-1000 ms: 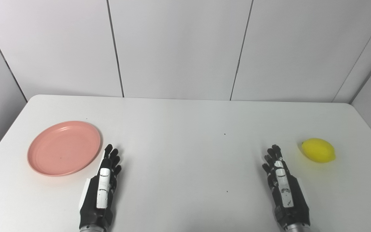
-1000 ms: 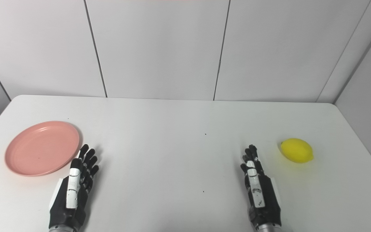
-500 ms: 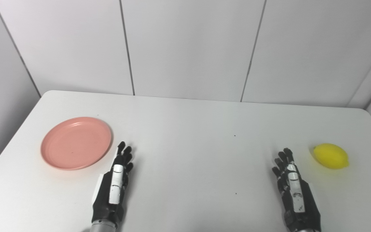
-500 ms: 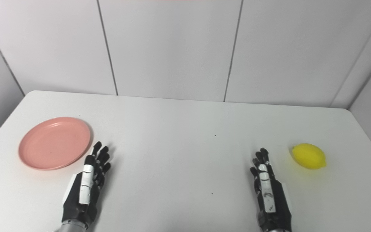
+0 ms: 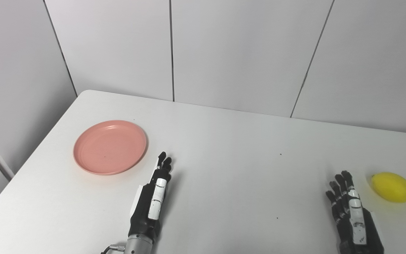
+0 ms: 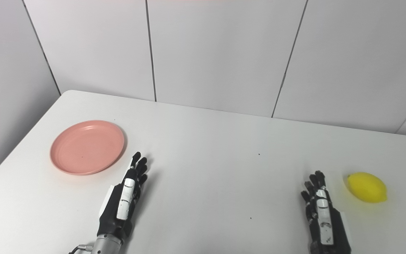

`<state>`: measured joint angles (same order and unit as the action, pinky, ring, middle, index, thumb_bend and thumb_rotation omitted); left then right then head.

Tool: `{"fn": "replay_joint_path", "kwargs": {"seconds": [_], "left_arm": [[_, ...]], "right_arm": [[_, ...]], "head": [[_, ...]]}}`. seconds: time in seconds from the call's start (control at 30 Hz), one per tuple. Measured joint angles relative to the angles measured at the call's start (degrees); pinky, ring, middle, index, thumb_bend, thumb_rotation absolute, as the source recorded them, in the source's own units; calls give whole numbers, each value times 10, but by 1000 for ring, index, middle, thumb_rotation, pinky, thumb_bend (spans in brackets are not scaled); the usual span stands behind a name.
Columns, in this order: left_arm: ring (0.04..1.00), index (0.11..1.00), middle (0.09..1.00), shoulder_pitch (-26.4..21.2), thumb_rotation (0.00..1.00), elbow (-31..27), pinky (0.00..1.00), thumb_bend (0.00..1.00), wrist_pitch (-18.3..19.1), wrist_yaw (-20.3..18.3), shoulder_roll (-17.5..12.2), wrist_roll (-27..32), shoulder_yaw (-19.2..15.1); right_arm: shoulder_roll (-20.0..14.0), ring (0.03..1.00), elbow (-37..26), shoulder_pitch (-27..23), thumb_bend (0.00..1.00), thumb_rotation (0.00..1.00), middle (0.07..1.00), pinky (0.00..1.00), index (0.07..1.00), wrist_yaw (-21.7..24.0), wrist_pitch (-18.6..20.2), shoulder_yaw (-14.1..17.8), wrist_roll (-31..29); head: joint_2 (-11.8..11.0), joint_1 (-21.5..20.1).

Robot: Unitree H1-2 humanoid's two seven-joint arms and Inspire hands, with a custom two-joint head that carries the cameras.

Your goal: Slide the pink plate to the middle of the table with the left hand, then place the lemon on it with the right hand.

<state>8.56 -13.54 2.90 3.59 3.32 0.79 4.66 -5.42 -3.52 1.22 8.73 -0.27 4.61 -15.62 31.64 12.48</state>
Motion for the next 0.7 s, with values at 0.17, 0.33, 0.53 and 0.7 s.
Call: {"fn": "replay_joint_path", "kwargs": {"seconds": [0.17, 0.33, 0.53, 0.7], "left_arm": [[992, 983, 972, -2, 1000, 11, 1000, 665, -14, 6, 1, -1, 5], [992, 977, 969, -3, 1000, 17, 1000, 662, -20, 14, 3, -1, 10], [992, 974, 967, -3, 1000, 25, 1000, 625, -33, 23, 5, -3, 17], [989, 976, 963, -3, 1000, 26, 1000, 653, -34, 24, 6, -4, 19]], "right_arm": [[-7, 1000, 6, -3, 661, 903, 1000, 1000, 1000, 9, 0, 3, -6], [-9, 1000, 8, -4, 640, 920, 1000, 1000, 1000, 17, 0, 8, -13], [-12, 1000, 10, -5, 607, 921, 1000, 1000, 1000, 21, 0, 11, -19], [-12, 1000, 11, -5, 592, 922, 1000, 1000, 1000, 21, 0, 13, -25]], "head": [[-9, 22], [-17, 40], [-21, 48], [-22, 44]]}}
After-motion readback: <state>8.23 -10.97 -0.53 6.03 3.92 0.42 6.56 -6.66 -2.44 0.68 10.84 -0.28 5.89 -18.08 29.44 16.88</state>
